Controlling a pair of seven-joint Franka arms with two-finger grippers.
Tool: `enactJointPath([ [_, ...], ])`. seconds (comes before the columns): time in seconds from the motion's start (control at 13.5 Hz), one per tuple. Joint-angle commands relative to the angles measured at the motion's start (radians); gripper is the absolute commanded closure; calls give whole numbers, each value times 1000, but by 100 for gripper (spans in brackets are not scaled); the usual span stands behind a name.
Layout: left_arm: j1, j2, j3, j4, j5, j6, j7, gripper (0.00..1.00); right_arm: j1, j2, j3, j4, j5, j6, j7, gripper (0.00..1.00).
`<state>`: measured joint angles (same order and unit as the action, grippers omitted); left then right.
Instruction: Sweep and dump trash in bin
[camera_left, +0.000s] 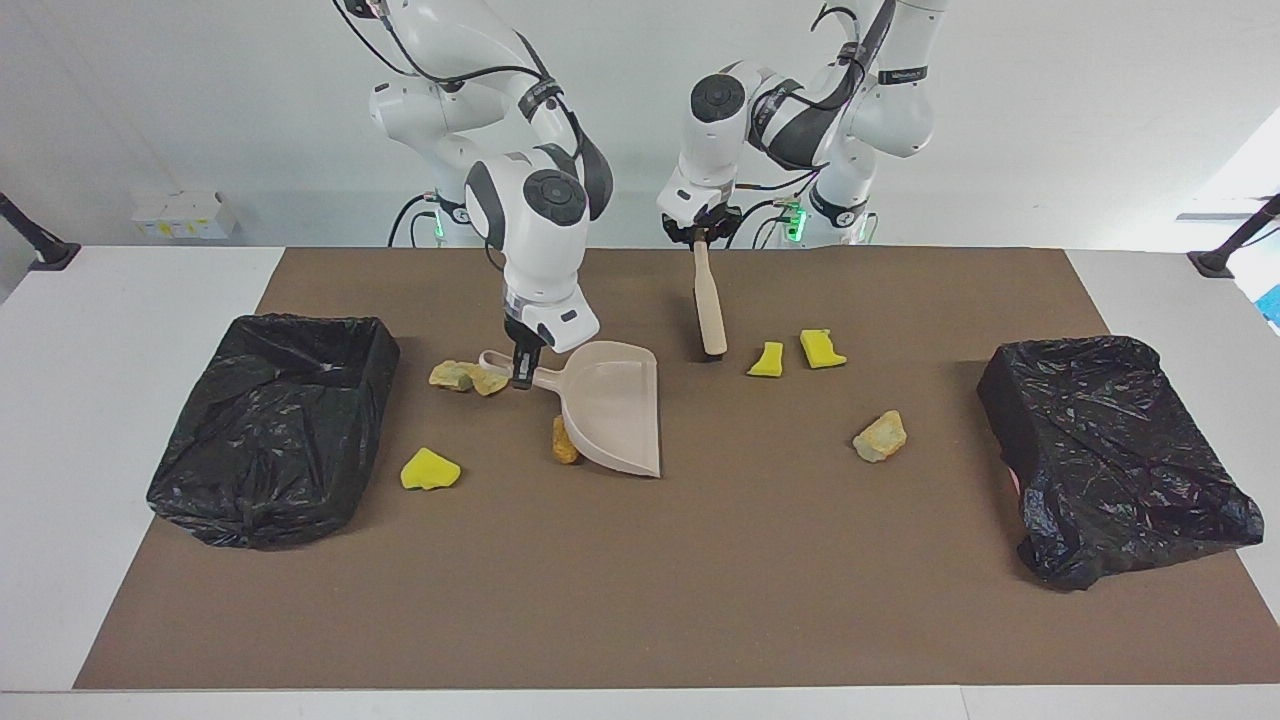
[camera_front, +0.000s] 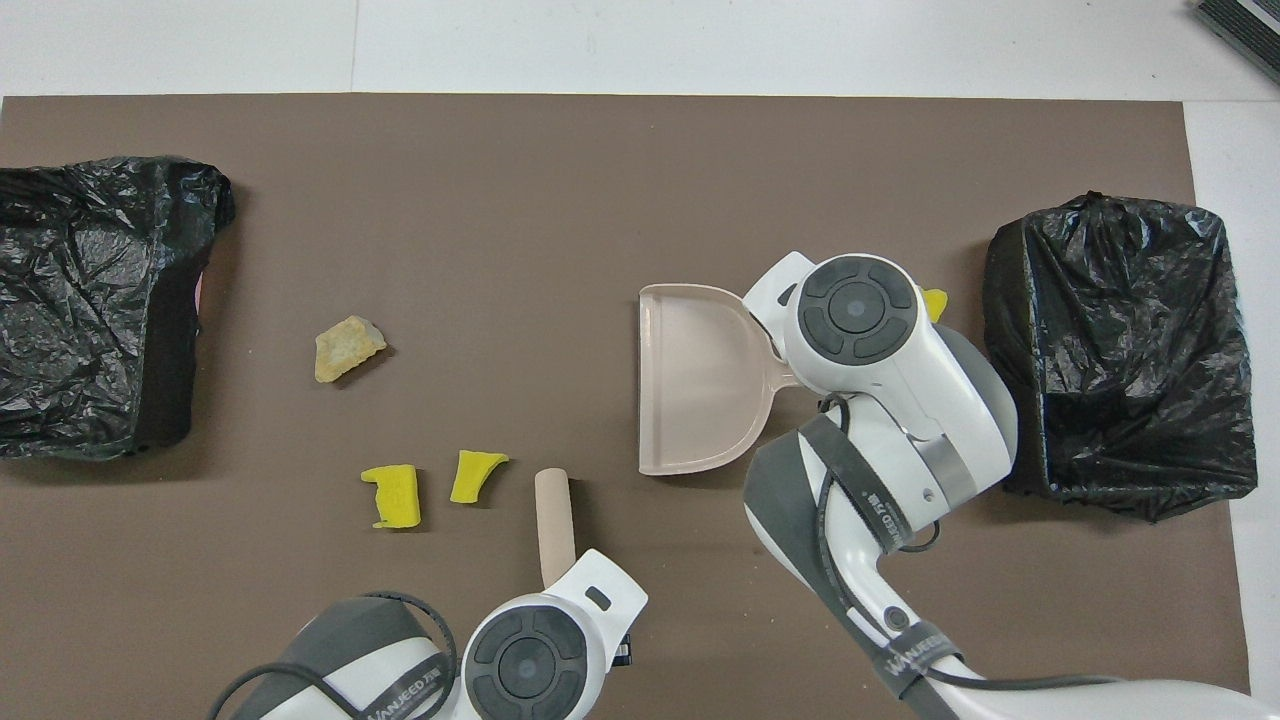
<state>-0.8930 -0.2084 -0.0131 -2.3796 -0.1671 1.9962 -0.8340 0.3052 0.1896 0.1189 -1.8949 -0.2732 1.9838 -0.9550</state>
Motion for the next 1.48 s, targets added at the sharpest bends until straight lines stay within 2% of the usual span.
enactJointPath([
  [0.0, -1, -31, -7, -52, 1, 22, 3, 100, -9, -27, 4, -39, -9, 27, 21, 100],
  [0.22, -41, -20, -8, -113, -3, 104, -13, 100, -9, -25, 4, -64, -9, 55, 21, 100],
  [0.44, -46, -19, -8, -130, -9, 122, -11, 100, -15, -28, 4, -85, -9, 81, 21, 100],
  [0.82, -46, -16, -8, -150, -17, 148, -8, 99, -5, -24, 4, -41, -14, 27, 19, 100],
  [1.11, -47, -11, -8, -171, -26, 167, -8, 88, 11, -21, 7, 33, 12, -97, 36, 100],
  [1.41, -47, -11, -10, -175, -32, 167, -8, 80, 17, -61, 18, -33, 14, -93, 41, 100],
])
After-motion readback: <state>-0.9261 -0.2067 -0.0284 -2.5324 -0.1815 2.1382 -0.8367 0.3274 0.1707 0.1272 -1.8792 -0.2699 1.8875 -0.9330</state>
